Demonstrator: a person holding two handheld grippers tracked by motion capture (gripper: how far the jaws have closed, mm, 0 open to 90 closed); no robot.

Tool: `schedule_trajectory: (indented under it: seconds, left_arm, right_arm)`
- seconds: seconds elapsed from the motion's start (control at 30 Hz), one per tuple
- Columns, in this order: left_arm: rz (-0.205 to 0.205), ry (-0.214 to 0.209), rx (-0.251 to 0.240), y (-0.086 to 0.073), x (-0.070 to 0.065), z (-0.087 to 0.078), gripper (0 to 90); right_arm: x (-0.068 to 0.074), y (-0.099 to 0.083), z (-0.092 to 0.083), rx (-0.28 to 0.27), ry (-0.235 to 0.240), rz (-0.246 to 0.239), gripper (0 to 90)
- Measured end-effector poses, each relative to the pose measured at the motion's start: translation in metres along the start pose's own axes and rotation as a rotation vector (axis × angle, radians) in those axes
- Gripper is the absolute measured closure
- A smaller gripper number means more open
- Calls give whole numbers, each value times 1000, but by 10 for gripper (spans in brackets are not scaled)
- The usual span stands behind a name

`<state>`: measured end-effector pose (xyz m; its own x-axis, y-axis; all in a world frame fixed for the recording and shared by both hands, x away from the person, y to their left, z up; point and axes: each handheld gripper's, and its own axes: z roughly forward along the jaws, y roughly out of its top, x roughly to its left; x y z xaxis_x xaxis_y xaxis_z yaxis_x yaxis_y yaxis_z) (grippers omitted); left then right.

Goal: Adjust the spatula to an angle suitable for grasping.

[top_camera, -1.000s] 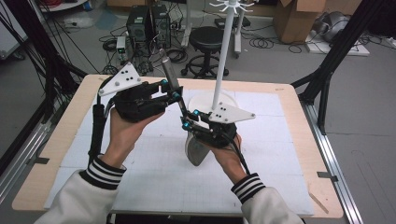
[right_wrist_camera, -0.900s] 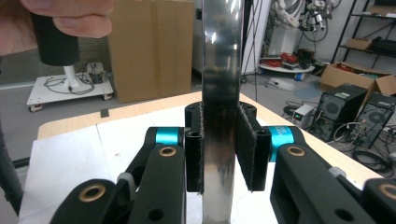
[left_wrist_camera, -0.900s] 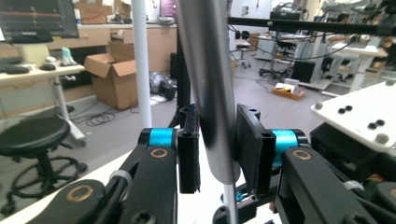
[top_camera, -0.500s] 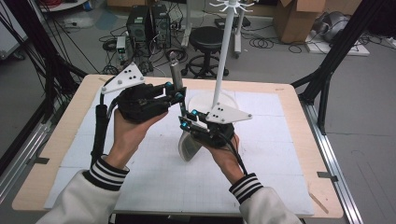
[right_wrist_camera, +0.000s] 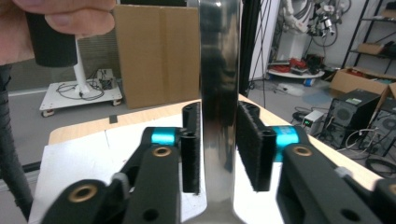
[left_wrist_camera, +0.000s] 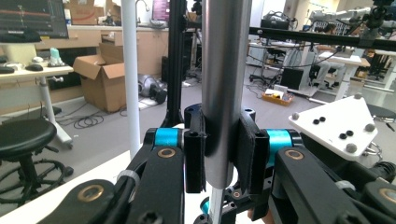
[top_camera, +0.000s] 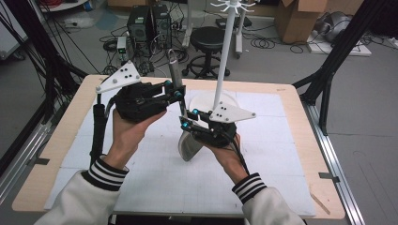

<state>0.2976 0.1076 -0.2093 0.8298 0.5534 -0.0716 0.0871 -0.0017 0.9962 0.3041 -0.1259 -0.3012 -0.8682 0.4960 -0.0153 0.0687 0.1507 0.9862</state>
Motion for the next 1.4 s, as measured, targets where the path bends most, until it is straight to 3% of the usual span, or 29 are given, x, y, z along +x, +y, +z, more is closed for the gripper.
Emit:
schedule_trajectory:
  seconds: [0.2, 0.33, 0.47, 0.53, 0.67, 0.77, 0.9, 1.13, 1.4]
  left_arm:
    - [-1, -19, -1, 2, 3, -4, 751]
    - [16, -30, 1, 4, 5, -7, 752]
    - [20, -49, 7, 4, 7, -9, 752]
    - [26, -60, 10, 4, 8, -10, 752]
    - [49, -87, 20, 4, 10, -12, 752]
    - [60, -110, 27, 4, 12, -13, 752]
    - [66, -139, 39, 3, 14, -13, 752]
    - [69, -210, 53, 2, 17, -11, 752]
    - [78, -280, 61, 0, 17, -8, 752]
  right_arm:
    - [-1, 1, -1, -8, 9, 9, 558]
    - [-4, 2, -3, 17, 36, 31, 338]
    - [-7, 4, -5, 62, 62, 44, 181]
    - [-9, 6, -6, 70, 77, 45, 147]
    - [-11, 10, -11, 64, 118, 27, 140]
    - [-15, 15, -16, 52, 170, 37, 141]
    - [-20, 21, -23, 39, 199, 39, 148]
    - [-27, 33, -33, 29, 217, 58, 154]
    - [-33, 54, -47, -10, 233, 35, 164]
